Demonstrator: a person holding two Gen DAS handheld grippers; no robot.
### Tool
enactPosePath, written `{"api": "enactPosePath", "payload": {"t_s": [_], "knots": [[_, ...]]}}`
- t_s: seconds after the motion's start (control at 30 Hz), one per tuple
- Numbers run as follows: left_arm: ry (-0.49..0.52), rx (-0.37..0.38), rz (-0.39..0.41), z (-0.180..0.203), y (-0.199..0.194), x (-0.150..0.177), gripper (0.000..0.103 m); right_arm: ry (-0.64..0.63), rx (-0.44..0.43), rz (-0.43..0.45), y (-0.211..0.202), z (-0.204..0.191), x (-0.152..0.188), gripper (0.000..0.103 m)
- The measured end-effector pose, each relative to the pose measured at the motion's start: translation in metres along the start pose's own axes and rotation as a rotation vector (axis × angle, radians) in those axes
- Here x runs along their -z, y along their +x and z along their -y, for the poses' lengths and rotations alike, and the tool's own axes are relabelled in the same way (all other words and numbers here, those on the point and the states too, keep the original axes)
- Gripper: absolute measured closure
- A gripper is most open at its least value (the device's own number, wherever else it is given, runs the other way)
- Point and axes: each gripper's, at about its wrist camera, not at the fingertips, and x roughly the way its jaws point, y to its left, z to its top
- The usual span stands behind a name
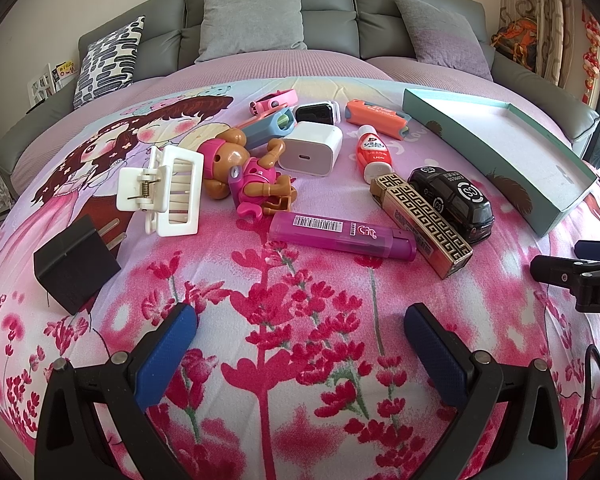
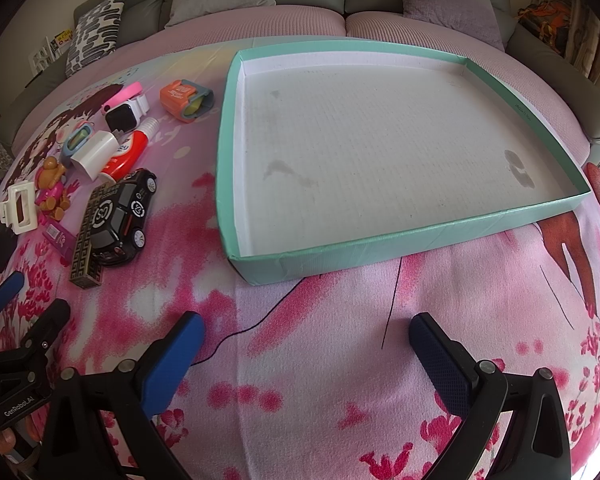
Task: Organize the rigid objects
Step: 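Grasp the black charger with the left tool while the right tool grasps the black toy car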
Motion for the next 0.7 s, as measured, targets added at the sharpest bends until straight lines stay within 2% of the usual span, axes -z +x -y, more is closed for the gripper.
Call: {"api": "enactPosePath", "payload": {"t_s": [0.27, 0.33, 0.43, 0.47, 0.57, 0.7], "knots": [[0.011, 0.044, -0.015, -0.005, -0.004, -0.003, 0.000, 0.009, -0.013, 0.013, -0.002, 0.002, 0.000, 0.000], [0.014, 0.061, -0.016, -0.008, -0.008, -0.005, 0.000, 0.016, -0.032, 0.039, -0.008, 0.003, 0.000, 0.000], [-0.001, 0.073, 0.025, -0.015, -0.023, -0.012, 0.000, 0.003, -0.048, 0.095, -0.020, 0.005, 0.005, 0.000], [-0.009, 0.072, 0.039, -0.020, -0.028, -0.015, 0.000, -0.013, -0.059, 0.132, -0.036, 0.001, 0.005, 0.000], [-0.038, 0.033, 0.072, -0.037, -0.041, -0.028, 0.000, -0.049, -0.091, 0.172, -0.057, -0.011, -0.004, 0.000], [-0.130, -0.009, 0.101, -0.073, -0.053, -0.038, 0.000, -0.122, -0.111, 0.234, -0.080, -0.036, -0.016, 0.000]]}}
